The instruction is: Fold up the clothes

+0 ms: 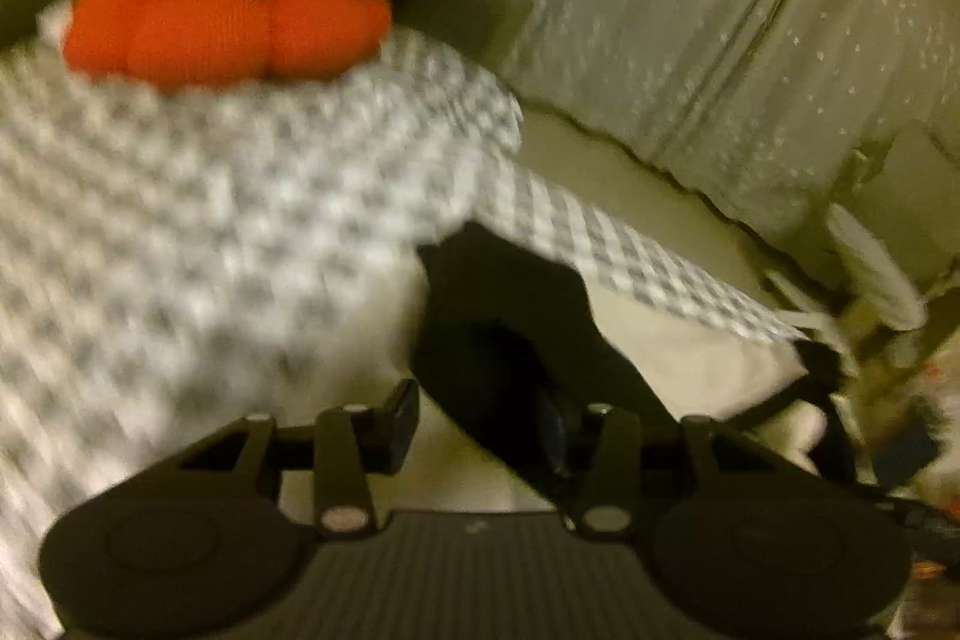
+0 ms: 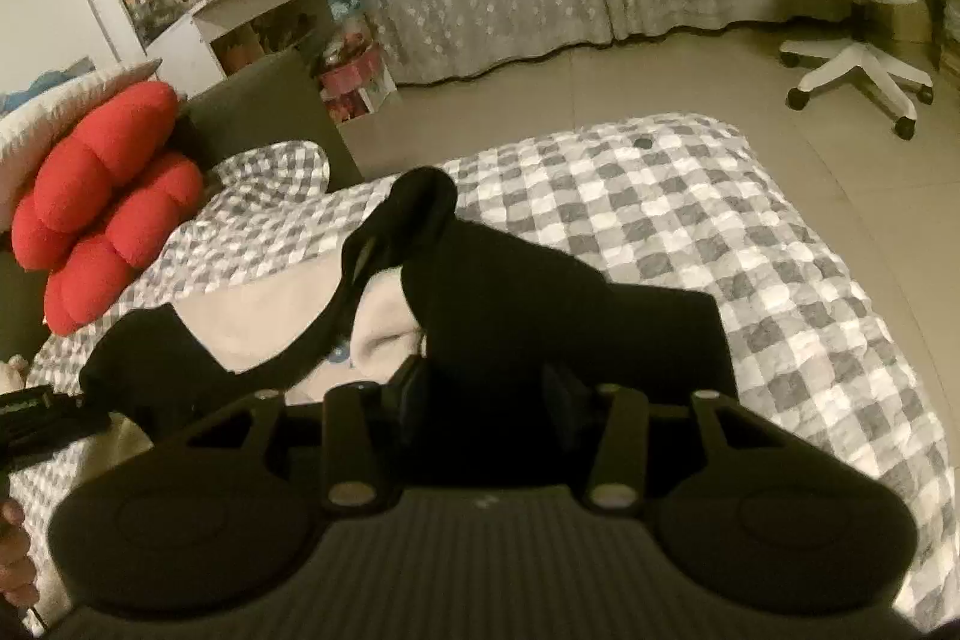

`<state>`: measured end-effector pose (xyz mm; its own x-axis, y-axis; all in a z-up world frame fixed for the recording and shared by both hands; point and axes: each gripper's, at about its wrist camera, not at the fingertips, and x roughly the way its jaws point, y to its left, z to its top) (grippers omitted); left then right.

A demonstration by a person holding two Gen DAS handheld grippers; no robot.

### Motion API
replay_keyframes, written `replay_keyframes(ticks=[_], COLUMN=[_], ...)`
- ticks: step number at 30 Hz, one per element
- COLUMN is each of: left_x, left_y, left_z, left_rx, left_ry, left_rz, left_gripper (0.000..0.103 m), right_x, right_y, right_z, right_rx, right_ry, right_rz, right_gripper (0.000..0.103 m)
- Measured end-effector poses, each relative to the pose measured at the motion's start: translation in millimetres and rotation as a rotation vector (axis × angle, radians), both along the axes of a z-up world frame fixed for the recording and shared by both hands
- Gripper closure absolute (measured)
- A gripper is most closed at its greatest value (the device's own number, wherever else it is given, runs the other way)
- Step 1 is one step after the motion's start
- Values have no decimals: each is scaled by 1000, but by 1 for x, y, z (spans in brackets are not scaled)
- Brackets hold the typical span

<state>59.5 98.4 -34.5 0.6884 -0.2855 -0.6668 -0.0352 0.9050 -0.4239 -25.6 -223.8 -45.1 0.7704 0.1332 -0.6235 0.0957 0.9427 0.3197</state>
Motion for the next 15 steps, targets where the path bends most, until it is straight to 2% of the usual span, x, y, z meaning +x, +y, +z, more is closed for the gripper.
replay_keyframes(ticks=[2,4,10,15], left_x=[0,-1,-6,-9], left_y=[0,-9,-51,-75], left_z=[-8,-13,-19,-20], left_rx=[-94,-138,-137,-101], left_ry=[66,104,123,105], left_rz=[-39,-80,-182,-188], left_gripper=[60,60,61,61], right_x=[0,1,2,3], right_y=[2,4,9,11], right_z=[-1,-1,-3,-6], right_rx=[-8,-16,-36,-54], right_ry=[8,14,25,31], right_rz=[6,10,25,32], right_gripper=[56,56,56,56])
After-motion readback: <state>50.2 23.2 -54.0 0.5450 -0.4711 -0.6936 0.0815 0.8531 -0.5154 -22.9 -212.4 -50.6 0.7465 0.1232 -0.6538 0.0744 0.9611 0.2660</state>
